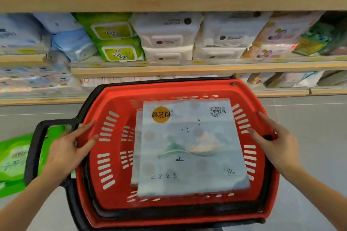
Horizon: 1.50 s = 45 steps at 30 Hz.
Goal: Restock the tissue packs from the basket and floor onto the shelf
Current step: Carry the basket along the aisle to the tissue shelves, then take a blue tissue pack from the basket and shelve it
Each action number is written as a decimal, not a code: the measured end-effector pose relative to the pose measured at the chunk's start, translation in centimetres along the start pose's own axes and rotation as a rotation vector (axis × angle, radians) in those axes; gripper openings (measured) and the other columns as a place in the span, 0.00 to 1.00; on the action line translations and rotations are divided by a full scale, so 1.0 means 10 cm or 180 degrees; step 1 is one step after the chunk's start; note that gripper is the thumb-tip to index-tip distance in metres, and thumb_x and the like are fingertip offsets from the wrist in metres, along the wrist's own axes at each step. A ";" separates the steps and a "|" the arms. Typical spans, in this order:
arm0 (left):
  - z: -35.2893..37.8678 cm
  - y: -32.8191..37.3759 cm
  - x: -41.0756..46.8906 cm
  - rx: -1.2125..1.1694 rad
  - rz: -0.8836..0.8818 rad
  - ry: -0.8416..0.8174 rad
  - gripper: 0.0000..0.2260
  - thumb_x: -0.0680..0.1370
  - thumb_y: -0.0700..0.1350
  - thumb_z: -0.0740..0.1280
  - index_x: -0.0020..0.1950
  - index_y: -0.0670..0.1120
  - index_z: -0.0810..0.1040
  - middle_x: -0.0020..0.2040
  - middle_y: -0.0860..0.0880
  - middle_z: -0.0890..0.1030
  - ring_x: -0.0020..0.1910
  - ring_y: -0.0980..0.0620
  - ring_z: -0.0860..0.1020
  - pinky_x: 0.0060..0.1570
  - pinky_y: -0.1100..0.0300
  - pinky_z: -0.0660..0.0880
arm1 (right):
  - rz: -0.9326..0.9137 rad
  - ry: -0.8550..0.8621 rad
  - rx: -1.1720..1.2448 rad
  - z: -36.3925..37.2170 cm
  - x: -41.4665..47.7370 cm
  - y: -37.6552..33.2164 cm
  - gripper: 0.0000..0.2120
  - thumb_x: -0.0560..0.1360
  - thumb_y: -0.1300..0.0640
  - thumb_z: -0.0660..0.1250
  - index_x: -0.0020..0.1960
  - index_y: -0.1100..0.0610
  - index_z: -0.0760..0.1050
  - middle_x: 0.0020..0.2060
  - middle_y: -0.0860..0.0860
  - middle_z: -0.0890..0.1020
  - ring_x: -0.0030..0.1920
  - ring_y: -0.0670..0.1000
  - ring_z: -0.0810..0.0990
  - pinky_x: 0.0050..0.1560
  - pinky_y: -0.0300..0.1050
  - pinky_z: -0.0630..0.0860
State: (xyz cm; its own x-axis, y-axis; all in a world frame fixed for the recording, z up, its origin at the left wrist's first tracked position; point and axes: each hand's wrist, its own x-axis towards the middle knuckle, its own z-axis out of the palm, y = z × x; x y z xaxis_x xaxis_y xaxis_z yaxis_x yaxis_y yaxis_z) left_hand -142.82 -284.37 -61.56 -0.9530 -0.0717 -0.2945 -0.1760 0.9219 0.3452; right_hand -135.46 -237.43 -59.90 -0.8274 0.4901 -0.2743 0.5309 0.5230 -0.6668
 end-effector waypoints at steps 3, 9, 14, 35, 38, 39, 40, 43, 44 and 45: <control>0.44 -0.11 0.26 0.0016 -0.0073 0.0079 0.24 0.70 0.62 0.67 0.64 0.58 0.73 0.36 0.40 0.78 0.36 0.42 0.77 0.33 0.55 0.73 | -0.0052 0.0007 -0.0098 0.38 0.27 0.30 0.26 0.69 0.54 0.72 0.65 0.47 0.71 0.49 0.55 0.81 0.43 0.54 0.80 0.48 0.47 0.77; 1.00 -0.26 0.60 -0.0018 -0.0151 0.0144 0.26 0.68 0.64 0.67 0.64 0.59 0.72 0.41 0.39 0.80 0.41 0.46 0.79 0.43 0.55 0.75 | -0.0103 0.0035 -0.0159 0.92 0.70 0.67 0.26 0.69 0.54 0.72 0.65 0.47 0.70 0.49 0.55 0.81 0.44 0.53 0.80 0.49 0.46 0.77; 1.22 -0.30 0.72 -0.0040 -0.0179 0.0201 0.28 0.66 0.69 0.63 0.64 0.63 0.71 0.41 0.37 0.79 0.35 0.43 0.77 0.40 0.51 0.74 | -0.0164 0.0075 -0.0162 1.15 0.85 0.90 0.27 0.69 0.54 0.72 0.66 0.47 0.70 0.50 0.57 0.81 0.44 0.54 0.80 0.50 0.49 0.78; 1.01 0.04 0.69 -0.0274 -0.0476 -0.0900 0.33 0.74 0.49 0.68 0.74 0.58 0.55 0.72 0.35 0.58 0.73 0.39 0.57 0.68 0.46 0.61 | -0.0014 -0.0727 -0.1100 0.84 0.75 0.65 0.34 0.73 0.54 0.66 0.74 0.47 0.54 0.65 0.63 0.66 0.61 0.63 0.72 0.58 0.55 0.72; 1.05 0.17 0.59 -0.0334 -0.0401 -0.0610 0.30 0.74 0.49 0.67 0.74 0.57 0.58 0.75 0.37 0.52 0.75 0.42 0.52 0.68 0.46 0.62 | -0.0333 -0.0576 -0.1272 0.83 0.68 0.58 0.30 0.73 0.55 0.66 0.72 0.52 0.60 0.66 0.62 0.65 0.60 0.63 0.73 0.55 0.55 0.74; 1.08 0.22 0.56 -0.0395 -0.0311 -0.0439 0.29 0.74 0.49 0.67 0.73 0.56 0.61 0.76 0.38 0.53 0.75 0.43 0.53 0.69 0.46 0.61 | -0.0478 -0.0588 -0.1266 0.86 0.65 0.55 0.29 0.73 0.56 0.67 0.71 0.54 0.62 0.66 0.61 0.66 0.61 0.62 0.73 0.55 0.54 0.74; 1.12 0.27 0.51 -0.0500 -0.0221 -0.0249 0.27 0.74 0.47 0.68 0.71 0.54 0.65 0.75 0.39 0.55 0.75 0.44 0.54 0.70 0.49 0.61 | -0.0617 -0.0637 -0.1207 0.90 0.62 0.53 0.28 0.72 0.57 0.68 0.70 0.55 0.64 0.65 0.61 0.67 0.61 0.62 0.73 0.56 0.53 0.74; 1.32 0.50 0.35 -0.1024 0.0027 0.0098 0.19 0.74 0.42 0.68 0.64 0.50 0.74 0.69 0.42 0.68 0.69 0.49 0.66 0.58 0.76 0.64 | -0.0843 -0.0888 -0.1064 1.07 0.56 0.54 0.28 0.71 0.58 0.69 0.69 0.56 0.66 0.62 0.61 0.70 0.61 0.61 0.72 0.58 0.50 0.70; 1.40 0.56 0.29 -0.1250 0.0090 0.0055 0.17 0.74 0.41 0.68 0.62 0.53 0.75 0.67 0.44 0.70 0.66 0.52 0.67 0.54 0.79 0.65 | -0.0852 -0.0991 -0.1061 1.13 0.54 0.56 0.29 0.71 0.56 0.69 0.69 0.56 0.65 0.63 0.60 0.70 0.62 0.60 0.71 0.59 0.49 0.69; 1.49 0.62 0.24 -0.1454 0.0165 -0.0041 0.17 0.73 0.42 0.69 0.59 0.57 0.75 0.65 0.48 0.72 0.65 0.55 0.67 0.56 0.76 0.67 | -0.0829 -0.1090 -0.1036 1.18 0.53 0.58 0.29 0.72 0.55 0.68 0.70 0.55 0.63 0.64 0.60 0.69 0.63 0.59 0.70 0.60 0.47 0.68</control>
State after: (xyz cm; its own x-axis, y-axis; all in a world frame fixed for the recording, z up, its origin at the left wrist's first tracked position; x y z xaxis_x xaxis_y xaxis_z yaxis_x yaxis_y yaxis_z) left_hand -142.51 -273.13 -73.41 -0.9608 -0.0225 -0.2765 -0.2216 0.6616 0.7164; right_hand -139.00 -240.05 -73.42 -0.9228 0.0884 -0.3750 0.2846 0.8125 -0.5087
